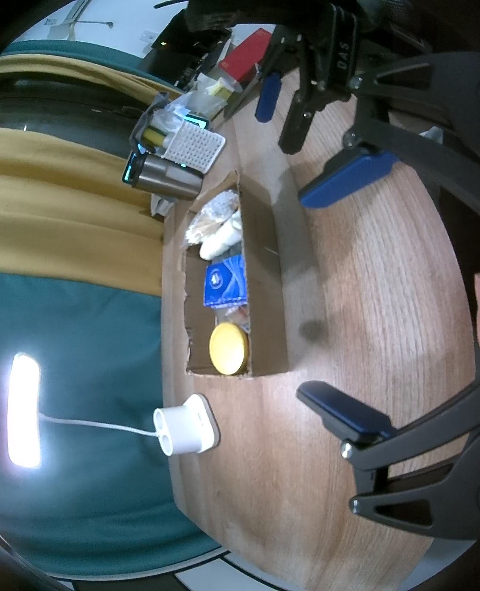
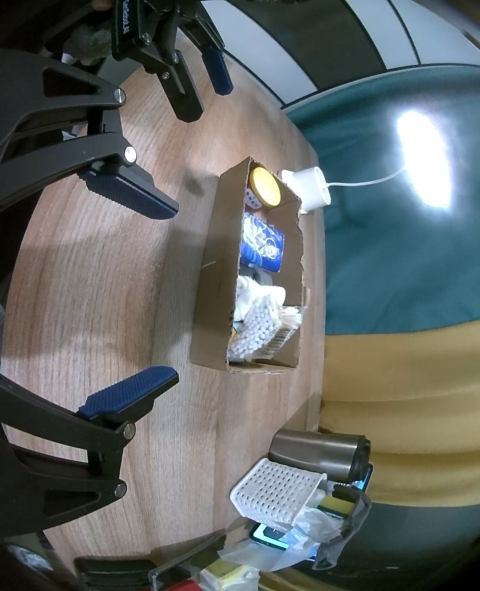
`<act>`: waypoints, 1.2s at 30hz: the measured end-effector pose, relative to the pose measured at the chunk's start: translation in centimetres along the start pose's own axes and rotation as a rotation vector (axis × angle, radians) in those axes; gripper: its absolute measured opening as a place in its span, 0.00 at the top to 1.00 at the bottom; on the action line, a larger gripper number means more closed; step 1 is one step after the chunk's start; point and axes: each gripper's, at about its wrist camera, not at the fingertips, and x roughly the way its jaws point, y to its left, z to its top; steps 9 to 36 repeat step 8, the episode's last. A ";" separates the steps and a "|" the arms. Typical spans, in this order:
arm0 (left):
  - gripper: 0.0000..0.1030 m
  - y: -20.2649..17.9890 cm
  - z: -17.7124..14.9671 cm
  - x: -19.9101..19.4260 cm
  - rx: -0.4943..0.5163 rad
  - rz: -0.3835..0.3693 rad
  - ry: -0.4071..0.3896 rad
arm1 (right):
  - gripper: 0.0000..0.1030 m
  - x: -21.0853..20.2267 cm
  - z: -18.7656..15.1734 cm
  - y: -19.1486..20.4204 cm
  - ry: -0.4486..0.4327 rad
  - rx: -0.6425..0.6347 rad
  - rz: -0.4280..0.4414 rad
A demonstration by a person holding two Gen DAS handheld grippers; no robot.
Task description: Organize objects
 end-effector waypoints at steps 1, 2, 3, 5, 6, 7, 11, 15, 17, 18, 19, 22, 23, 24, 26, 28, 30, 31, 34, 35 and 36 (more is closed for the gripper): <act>0.07 0.0 0.0 0.1 0.001 0.000 0.001 | 0.18 0.1 0.0 0.0 0.003 0.000 0.001; 0.07 0.0 0.0 0.2 0.002 -0.001 0.002 | 0.18 0.1 0.0 0.0 0.004 0.001 0.001; 0.07 0.0 0.0 0.3 0.004 -0.001 0.005 | 0.18 0.2 0.0 -0.1 0.005 0.002 0.001; 0.07 -0.1 0.1 0.5 0.006 -0.002 0.008 | 0.18 0.4 0.1 -0.2 0.007 0.004 0.002; 0.07 -0.2 0.1 0.6 0.008 -0.002 0.009 | 0.18 0.5 0.1 -0.3 0.008 0.007 0.002; 0.07 -0.2 0.1 0.7 0.011 -0.001 0.011 | 0.18 0.6 0.1 -0.4 0.010 0.009 0.003; 0.07 -0.2 0.2 0.8 0.013 -0.001 0.012 | 0.18 0.7 0.1 -0.5 0.011 0.010 0.003; 0.07 -0.2 0.2 0.8 0.013 -0.001 0.012 | 0.18 0.7 0.1 -0.5 0.011 0.010 0.003; 0.07 -0.2 0.2 0.8 0.013 -0.001 0.012 | 0.18 0.7 0.1 -0.5 0.011 0.010 0.003; 0.07 -0.2 0.2 0.8 0.013 -0.001 0.012 | 0.18 0.7 0.1 -0.5 0.011 0.010 0.003; 0.07 -0.2 0.2 0.8 0.013 -0.001 0.012 | 0.18 0.7 0.1 -0.5 0.011 0.010 0.003; 0.07 -0.2 0.2 0.8 0.013 -0.001 0.012 | 0.18 0.7 0.1 -0.5 0.011 0.010 0.003; 0.07 -0.2 0.2 0.8 0.013 -0.001 0.012 | 0.18 0.7 0.1 -0.5 0.011 0.010 0.003; 0.07 -0.2 0.2 0.8 0.013 -0.001 0.012 | 0.18 0.7 0.1 -0.5 0.011 0.010 0.003; 0.07 -0.2 0.2 0.8 0.013 -0.001 0.012 | 0.18 0.7 0.1 -0.5 0.011 0.010 0.003; 0.07 -0.2 0.2 0.8 0.013 -0.001 0.012 | 0.18 0.7 0.1 -0.5 0.011 0.010 0.003; 0.07 -0.2 0.2 0.8 0.013 -0.001 0.012 | 0.18 0.7 0.1 -0.5 0.011 0.010 0.003; 0.07 -0.2 0.2 0.8 0.013 -0.001 0.012 | 0.18 0.7 0.1 -0.5 0.011 0.010 0.003; 0.07 -0.2 0.2 0.8 0.013 -0.001 0.012 | 0.18 0.7 0.1 -0.5 0.011 0.010 0.003; 0.07 -0.2 0.2 0.8 0.013 -0.001 0.012 | 0.18 0.7 0.1 -0.5 0.011 0.010 0.003; 0.07 -0.2 0.2 0.8 0.013 -0.001 0.012 | 0.18 0.7 0.1 -0.5 0.011 0.010 0.003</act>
